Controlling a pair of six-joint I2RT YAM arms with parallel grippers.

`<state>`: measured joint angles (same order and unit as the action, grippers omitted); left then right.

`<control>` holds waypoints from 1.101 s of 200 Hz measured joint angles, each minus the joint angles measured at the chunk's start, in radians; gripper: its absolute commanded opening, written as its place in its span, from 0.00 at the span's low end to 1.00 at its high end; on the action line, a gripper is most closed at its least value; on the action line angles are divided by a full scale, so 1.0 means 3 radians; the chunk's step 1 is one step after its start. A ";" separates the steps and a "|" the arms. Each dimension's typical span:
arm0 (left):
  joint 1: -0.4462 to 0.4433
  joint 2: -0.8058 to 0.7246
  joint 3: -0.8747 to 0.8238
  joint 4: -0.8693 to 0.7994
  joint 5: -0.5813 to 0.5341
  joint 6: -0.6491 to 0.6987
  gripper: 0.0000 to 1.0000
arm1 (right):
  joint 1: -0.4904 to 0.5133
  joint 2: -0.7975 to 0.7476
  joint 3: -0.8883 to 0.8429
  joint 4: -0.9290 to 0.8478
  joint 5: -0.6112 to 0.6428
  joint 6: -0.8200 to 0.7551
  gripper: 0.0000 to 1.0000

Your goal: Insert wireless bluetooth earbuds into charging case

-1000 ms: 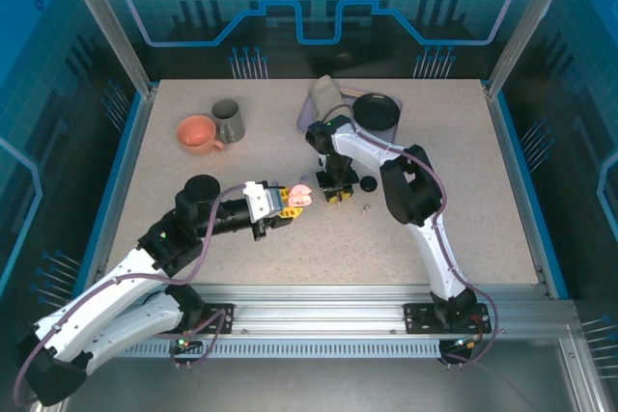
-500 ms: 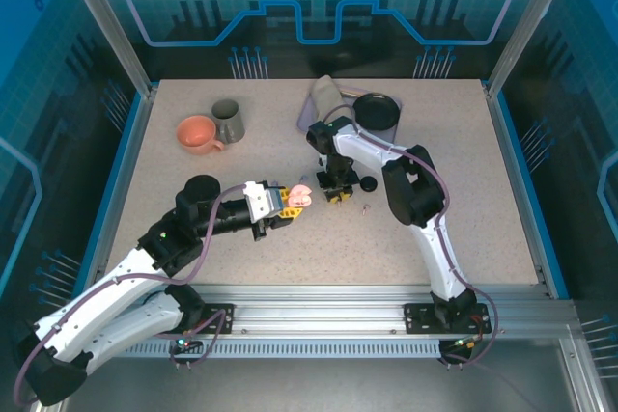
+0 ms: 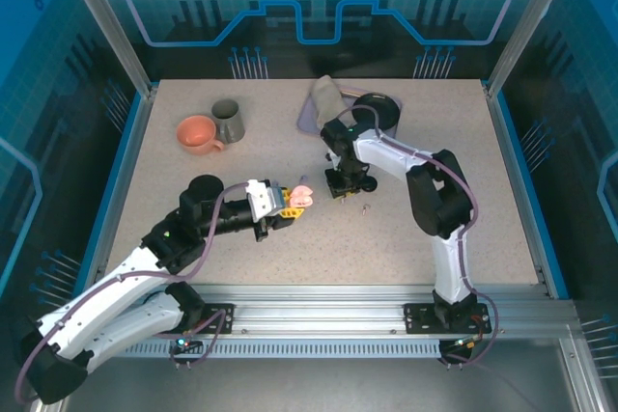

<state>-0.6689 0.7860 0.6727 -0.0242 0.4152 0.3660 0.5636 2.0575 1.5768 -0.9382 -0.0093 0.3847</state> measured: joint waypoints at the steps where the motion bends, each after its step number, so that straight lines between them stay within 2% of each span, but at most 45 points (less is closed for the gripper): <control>1: 0.0000 0.0000 -0.0003 0.0003 0.0000 -0.0004 0.00 | -0.0001 -0.0008 -0.0008 0.0009 -0.0003 -0.0001 0.21; 49: 0.0000 0.0136 -0.0131 0.0201 0.0000 -0.0247 0.00 | -0.0081 -0.0573 -0.0528 0.0493 -0.0225 -0.0062 0.20; 111: 0.0000 0.0366 -0.0160 0.0526 0.0000 -0.0529 0.00 | -0.0286 -0.1619 -0.0933 0.0904 -0.0657 -0.0247 0.19; 148: 0.0000 0.0551 -0.0160 0.0668 0.0000 -0.0641 0.00 | -0.0392 -0.2141 -0.0975 0.0927 -0.0956 -0.0346 0.19; 220: -0.0013 0.0916 -0.0052 0.0816 0.0039 -0.0788 0.00 | -0.0393 -0.2904 -0.0974 0.0952 -0.1658 -0.0559 0.20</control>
<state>-0.6727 1.0607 0.6571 0.2207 0.4271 0.1295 0.4458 1.1862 1.2846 -0.6525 -0.5068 0.2169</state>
